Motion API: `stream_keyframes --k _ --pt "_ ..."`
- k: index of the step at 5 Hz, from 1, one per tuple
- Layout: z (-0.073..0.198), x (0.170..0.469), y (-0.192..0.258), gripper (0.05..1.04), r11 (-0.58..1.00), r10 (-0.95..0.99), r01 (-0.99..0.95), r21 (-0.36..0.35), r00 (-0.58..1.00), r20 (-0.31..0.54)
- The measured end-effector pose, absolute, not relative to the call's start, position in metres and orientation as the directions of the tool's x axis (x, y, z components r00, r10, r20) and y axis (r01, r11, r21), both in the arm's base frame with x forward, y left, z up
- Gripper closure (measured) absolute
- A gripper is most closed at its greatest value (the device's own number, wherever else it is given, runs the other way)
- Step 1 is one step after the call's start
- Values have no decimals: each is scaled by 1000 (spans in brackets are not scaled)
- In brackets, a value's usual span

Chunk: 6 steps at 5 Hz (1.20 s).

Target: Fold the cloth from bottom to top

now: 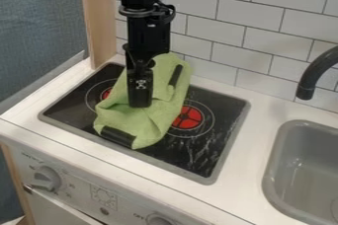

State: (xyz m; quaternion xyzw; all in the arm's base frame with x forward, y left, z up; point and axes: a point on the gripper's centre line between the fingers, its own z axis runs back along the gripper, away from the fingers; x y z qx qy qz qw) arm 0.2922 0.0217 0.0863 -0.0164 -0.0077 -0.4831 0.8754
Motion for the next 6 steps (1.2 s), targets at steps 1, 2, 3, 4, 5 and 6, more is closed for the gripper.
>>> stream_keyframes --k 1,2,3,4,5,6 --pt "78 286 21 84 530 -847 846 -51 531 14" --pt "63 274 29 84 501 -866 864 -57 500 -22" --pt "55 267 34 84 450 -892 892 -42 446 -73" --pt "50 267 36 84 418 -906 908 -14 416 -80" --pt "25 268 37 84 404 -913 913 -60 398 -96" --pt "18 277 36 84 388 -920 919 -70 381 -89"
